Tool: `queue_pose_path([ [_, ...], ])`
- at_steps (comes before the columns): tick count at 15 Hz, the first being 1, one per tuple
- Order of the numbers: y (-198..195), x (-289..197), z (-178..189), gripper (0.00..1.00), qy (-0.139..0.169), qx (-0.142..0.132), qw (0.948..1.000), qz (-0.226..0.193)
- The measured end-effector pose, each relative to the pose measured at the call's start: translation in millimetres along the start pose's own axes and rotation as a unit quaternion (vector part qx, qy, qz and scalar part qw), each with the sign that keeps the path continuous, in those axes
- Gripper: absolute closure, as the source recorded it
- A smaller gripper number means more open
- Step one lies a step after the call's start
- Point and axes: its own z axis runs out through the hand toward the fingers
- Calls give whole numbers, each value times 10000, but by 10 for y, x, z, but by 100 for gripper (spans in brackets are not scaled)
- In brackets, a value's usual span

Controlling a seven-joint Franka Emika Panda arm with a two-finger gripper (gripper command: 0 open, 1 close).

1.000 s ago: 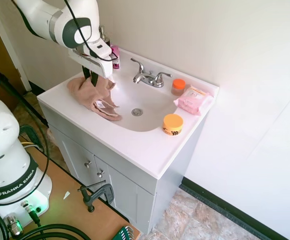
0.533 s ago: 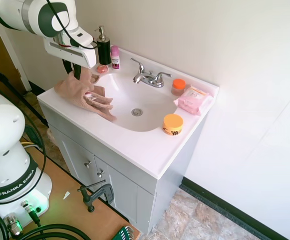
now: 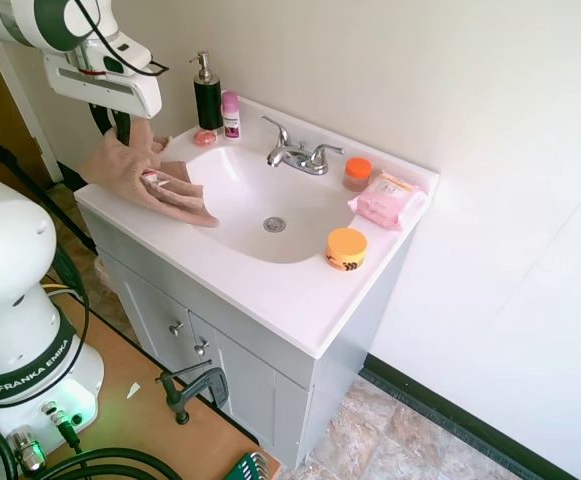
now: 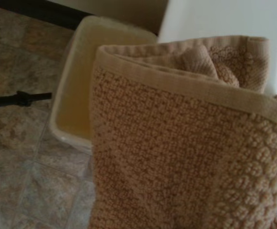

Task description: Wipe the sink

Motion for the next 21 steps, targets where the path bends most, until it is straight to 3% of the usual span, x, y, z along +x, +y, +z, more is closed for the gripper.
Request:
queue_pose_path([
  [5, -32, -21, -64, 100, 28, -22, 10000, 30],
  [6, 52, 72, -3, 0, 62, -103, 9999, 96],
  [9, 237, 290, 122, 0, 33, -243, 9993, 271],
  [17, 232, 265, 83, 0, -6, -272, 9994, 228],
  [21, 305, 647, -124, 0, 252, -205, 9985, 433],
])
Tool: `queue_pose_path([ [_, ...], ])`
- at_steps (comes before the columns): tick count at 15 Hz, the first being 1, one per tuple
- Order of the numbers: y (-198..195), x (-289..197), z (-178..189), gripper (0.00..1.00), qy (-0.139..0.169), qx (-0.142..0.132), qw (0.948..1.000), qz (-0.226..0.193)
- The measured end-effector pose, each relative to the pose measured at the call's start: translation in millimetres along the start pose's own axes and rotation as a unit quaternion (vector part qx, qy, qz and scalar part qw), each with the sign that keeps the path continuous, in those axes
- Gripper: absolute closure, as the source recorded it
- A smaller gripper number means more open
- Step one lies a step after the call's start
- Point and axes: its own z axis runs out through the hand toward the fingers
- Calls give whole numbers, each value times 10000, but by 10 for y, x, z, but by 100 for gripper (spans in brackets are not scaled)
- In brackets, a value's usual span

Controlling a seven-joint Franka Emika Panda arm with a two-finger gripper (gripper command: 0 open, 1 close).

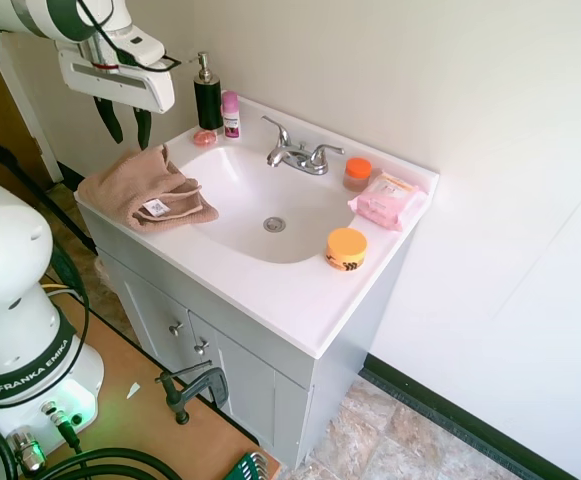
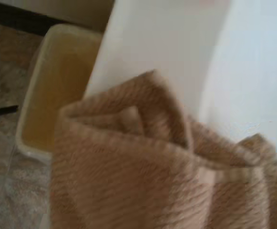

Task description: Wipe the sink

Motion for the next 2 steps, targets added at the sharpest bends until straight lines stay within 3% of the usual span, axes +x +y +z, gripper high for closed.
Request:
queue_pose_path([
  [2, 156, 331, -88, 0, 169, -47, 9997, 187],
])
